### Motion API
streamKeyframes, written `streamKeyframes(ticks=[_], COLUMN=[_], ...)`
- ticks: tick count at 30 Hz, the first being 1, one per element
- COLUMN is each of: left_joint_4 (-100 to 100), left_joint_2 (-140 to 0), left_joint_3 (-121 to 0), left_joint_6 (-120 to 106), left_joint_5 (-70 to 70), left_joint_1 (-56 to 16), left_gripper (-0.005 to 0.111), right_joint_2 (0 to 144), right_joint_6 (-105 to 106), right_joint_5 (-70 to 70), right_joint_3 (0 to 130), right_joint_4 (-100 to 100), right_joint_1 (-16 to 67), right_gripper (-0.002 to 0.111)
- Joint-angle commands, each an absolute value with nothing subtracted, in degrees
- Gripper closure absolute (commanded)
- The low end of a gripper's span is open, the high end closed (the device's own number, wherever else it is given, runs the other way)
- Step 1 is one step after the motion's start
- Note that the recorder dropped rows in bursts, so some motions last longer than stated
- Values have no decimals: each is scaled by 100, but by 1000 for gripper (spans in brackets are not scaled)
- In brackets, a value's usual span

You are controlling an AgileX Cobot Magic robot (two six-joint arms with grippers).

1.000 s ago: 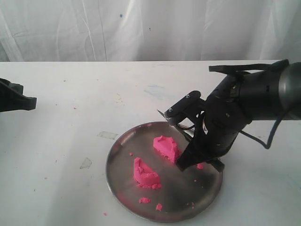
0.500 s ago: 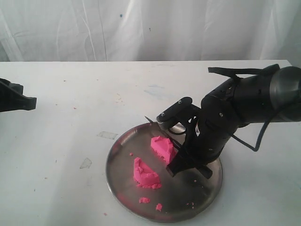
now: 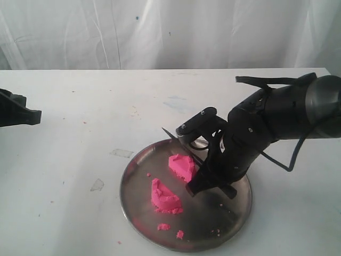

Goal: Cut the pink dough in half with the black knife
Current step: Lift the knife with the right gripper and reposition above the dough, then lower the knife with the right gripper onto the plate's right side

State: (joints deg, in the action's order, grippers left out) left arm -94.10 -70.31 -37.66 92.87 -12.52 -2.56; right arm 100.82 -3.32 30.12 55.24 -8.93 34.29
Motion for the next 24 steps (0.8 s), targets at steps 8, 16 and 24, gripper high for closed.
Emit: streamKeyframes(ticks=[8, 16, 24], left_joint_4=[-9407, -9273, -9274], left_joint_2=[-6980, -6980, -6980], left_joint_3=[-3735, -3735, -3735], left_joint_6=[9297, 9297, 9297], left_joint_5=[-1227, -1238, -1250], left_joint_1=[-241, -241, -241], left_gripper=[107, 107, 107], right_joint_2=[10069, 10069, 10069], right_joint_6=[-1806, -1776, -1763], right_joint_5=[2943, 3027, 3051], right_joint_3=[5532, 5532, 5532], right_joint_4=[-2301, -2269, -2269], right_joint_1=[3417, 3417, 3417], right_gripper=[108, 106, 93])
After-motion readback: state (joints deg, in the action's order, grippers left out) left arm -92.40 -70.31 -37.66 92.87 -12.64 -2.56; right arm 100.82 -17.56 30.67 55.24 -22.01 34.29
